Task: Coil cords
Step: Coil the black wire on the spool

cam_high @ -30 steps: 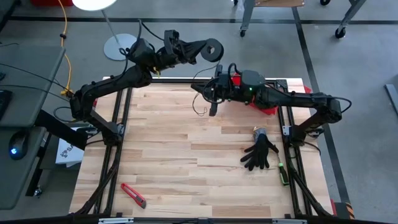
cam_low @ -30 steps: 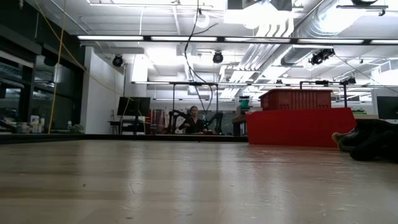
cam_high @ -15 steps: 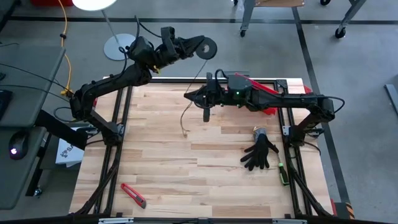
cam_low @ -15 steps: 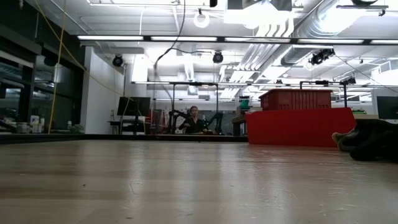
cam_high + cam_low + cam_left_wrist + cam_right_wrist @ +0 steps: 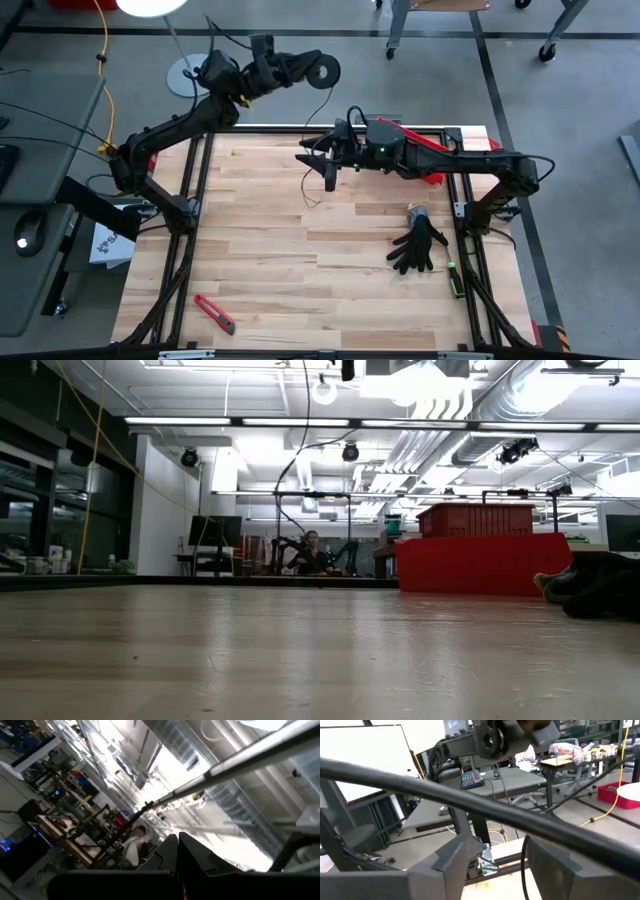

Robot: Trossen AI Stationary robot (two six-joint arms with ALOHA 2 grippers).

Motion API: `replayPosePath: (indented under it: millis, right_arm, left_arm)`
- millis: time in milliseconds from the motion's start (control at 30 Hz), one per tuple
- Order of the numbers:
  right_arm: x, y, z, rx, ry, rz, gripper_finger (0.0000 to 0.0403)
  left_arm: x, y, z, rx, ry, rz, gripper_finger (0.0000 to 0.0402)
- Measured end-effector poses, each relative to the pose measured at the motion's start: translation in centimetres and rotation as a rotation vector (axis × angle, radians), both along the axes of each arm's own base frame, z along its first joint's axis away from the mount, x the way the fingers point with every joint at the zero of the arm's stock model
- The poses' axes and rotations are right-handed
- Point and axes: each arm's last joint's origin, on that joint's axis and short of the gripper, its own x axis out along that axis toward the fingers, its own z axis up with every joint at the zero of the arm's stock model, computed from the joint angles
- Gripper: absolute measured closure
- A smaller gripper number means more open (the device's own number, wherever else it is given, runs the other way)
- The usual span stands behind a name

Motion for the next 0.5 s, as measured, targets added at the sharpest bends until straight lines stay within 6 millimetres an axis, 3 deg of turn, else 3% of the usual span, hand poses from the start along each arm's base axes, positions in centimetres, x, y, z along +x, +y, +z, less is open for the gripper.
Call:
replayPosePath:
  millis: [367,500]
  right_arm:
    - [-2.0,-0.1,1.7,-0.017,0.004,0.051,0.0206]
    - [-2.3,-0.5,1.5,-0.038,0.041,0.044,0.0206]
  left_arm:
    - [-4.0,1.8,1.4,0.174,0.056,0.046,0.0399]
    - [-5.7,2.0,2.3,0.324,0.062,0.1,0.0399]
